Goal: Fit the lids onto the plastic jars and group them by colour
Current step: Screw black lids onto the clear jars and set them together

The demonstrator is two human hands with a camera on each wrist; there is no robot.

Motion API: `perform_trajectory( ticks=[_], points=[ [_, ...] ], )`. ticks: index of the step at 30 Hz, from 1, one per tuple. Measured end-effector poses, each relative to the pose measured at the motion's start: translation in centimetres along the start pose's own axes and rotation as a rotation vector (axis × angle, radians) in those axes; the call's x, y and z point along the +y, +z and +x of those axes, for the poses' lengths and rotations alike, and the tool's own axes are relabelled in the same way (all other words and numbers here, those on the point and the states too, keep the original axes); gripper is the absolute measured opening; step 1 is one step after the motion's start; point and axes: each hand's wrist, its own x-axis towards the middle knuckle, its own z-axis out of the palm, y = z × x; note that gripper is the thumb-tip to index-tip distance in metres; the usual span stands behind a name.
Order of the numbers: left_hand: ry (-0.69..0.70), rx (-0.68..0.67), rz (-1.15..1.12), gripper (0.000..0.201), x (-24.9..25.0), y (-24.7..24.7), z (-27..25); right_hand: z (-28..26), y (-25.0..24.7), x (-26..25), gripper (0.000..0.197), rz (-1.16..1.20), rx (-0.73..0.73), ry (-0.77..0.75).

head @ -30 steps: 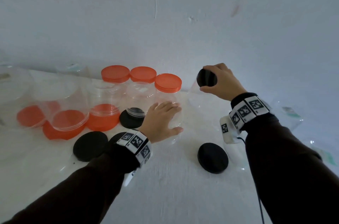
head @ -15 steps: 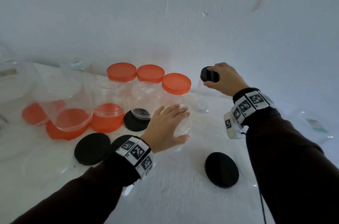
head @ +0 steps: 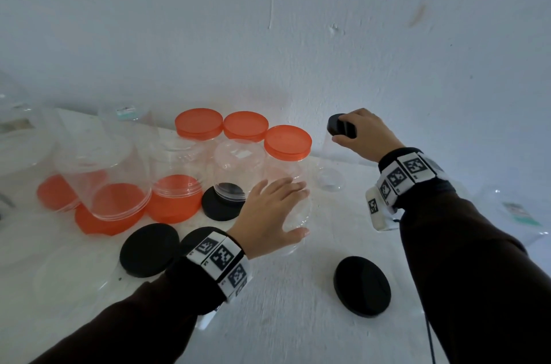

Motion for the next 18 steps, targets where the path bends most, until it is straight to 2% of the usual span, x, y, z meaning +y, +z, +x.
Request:
perform_trajectory(
  ticks=[2, 6, 12, 15, 18],
  points=[
    [0.003, 0.005, -0.008, 0.065, 0.0, 0.1, 0.0, -0.4, -0.5, -0.1, 0.051, 0.016, -0.002, -0.015],
    [0.018, 0.011, 0.004, 0.073, -0.1, 0.2, 0.0, -2.7, -2.5, -0.5, 0.048, 0.097, 0.135, -0.051],
    [0.038, 0.018, 0.026, 0.079, -0.2, 0.2, 0.2, -10.8, -4.0, -1.6, 0.038, 0.118, 0.207, 0.006],
    [0.021, -0.009, 0.030, 0.083, -0.3, 0.3, 0.2, -14.9, -2.7, -1.4, 0.038, 0.073, 0.142, 0.127],
    [0.013, -0.032, 0.048, 0.087, -0.2, 0.2, 0.3, -17.6, -0.5, -0.2, 0.051, 0.014, -0.036, 0.259]
  ],
)
